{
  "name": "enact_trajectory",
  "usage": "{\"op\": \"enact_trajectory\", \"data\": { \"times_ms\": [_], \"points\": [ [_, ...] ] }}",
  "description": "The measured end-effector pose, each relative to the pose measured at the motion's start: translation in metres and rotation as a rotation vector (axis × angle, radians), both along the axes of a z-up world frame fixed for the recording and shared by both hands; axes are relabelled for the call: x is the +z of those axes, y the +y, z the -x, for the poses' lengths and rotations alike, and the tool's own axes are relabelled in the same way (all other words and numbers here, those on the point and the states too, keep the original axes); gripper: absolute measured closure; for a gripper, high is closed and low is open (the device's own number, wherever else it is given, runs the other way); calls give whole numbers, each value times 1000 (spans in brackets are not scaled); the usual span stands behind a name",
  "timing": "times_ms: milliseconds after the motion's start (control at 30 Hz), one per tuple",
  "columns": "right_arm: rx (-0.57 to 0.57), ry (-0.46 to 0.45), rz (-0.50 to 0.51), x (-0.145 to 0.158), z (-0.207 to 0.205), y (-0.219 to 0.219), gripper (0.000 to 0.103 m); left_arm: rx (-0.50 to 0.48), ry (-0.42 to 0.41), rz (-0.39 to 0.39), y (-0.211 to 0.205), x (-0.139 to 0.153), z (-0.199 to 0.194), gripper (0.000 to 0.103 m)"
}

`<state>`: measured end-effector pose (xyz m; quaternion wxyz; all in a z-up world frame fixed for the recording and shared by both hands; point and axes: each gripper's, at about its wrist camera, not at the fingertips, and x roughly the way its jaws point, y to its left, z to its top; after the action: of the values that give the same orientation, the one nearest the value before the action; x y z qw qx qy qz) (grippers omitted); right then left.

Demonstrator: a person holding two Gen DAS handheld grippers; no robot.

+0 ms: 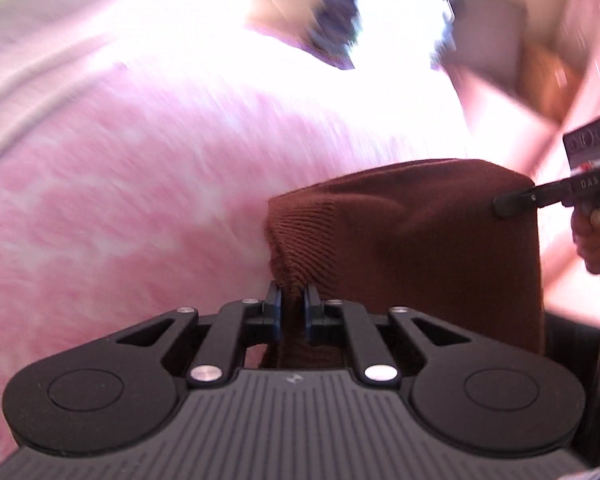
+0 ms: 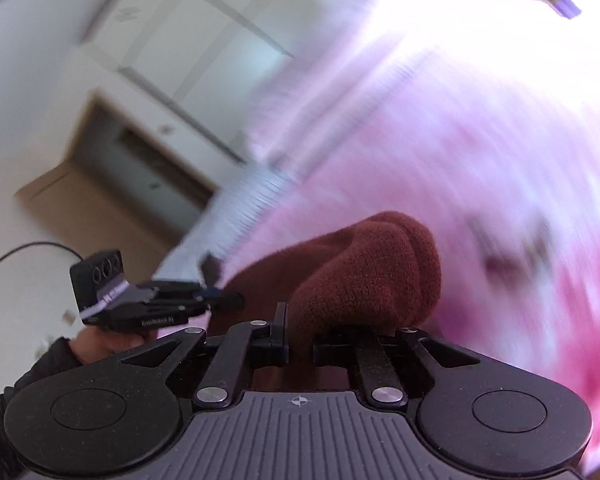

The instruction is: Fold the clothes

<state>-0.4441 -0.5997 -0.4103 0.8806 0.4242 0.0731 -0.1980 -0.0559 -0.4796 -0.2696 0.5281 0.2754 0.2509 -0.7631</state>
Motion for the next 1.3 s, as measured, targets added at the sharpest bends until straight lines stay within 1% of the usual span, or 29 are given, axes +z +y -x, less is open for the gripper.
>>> {"op": "enact_trajectory", "data": {
  "times_ms": [67, 100, 200, 233, 333, 367, 400, 467, 500, 567, 700, 767, 833, 867, 900, 933, 1000, 1067, 1167, 1200, 1267, 1300],
  "points": [
    [34, -17, 142, 44, -8, -8, 95, 59, 27, 103, 20, 35, -8, 95],
    [50, -26, 231, 70, -10, -9, 95, 82, 40, 160, 32, 54, -10, 95],
    [78, -47, 487, 139, -10, 2, 95, 138, 63, 335, 76, 108, -11, 95],
    [86, -62, 565, 160, -7, 10, 95, 148, 69, 382, 91, 120, -9, 95],
    [115, -105, 754, 206, 2, 43, 95, 171, 87, 507, 138, 152, 0, 95],
    [133, -119, 800, 215, 3, 56, 95, 182, 89, 537, 155, 158, 4, 95],
    [152, -133, 845, 224, 4, 70, 95, 199, 88, 546, 169, 159, 7, 95],
    [232, -162, 870, 223, 1, 98, 95, 240, 84, 540, 198, 155, 11, 95],
    [273, -176, 881, 222, 0, 112, 95, 267, 79, 518, 213, 145, 11, 95],
    [396, -155, 850, 192, -14, 137, 95, 331, 68, 458, 243, 120, 11, 95],
    [642, -106, 778, 131, -43, 188, 95, 488, 59, 280, 315, 41, 14, 95],
    [763, -80, 739, 100, -57, 213, 95, 549, 80, 198, 351, 0, 20, 96],
    [877, -11, 696, 67, -64, 234, 95, 599, 113, 136, 379, -36, 33, 96],
    [925, 21, 671, 52, -66, 243, 95, 628, 139, 119, 390, -52, 39, 96],
    [948, 38, 655, 43, -66, 245, 95, 633, 152, 123, 387, -52, 39, 96],
    [968, 55, 639, 35, -65, 248, 95, 626, 156, 132, 379, -46, 37, 96],
    [953, 75, 620, 34, -67, 236, 95, 612, 165, 151, 362, -34, 33, 96],
    [898, 73, 600, 40, -67, 220, 95, 598, 173, 169, 344, -22, 29, 96],
    [752, 57, 544, 52, -73, 177, 95, 576, 185, 197, 318, -4, 22, 96],
    [697, 58, 511, 56, -79, 160, 95, 567, 172, 193, 303, 2, 17, 96],
    [597, 66, 408, 46, -86, 128, 95, 545, 151, 133, 267, -4, 1, 96],
    [545, 97, 348, 34, -91, 114, 95, 534, 143, 99, 249, -9, -7, 96]
  ]
}}
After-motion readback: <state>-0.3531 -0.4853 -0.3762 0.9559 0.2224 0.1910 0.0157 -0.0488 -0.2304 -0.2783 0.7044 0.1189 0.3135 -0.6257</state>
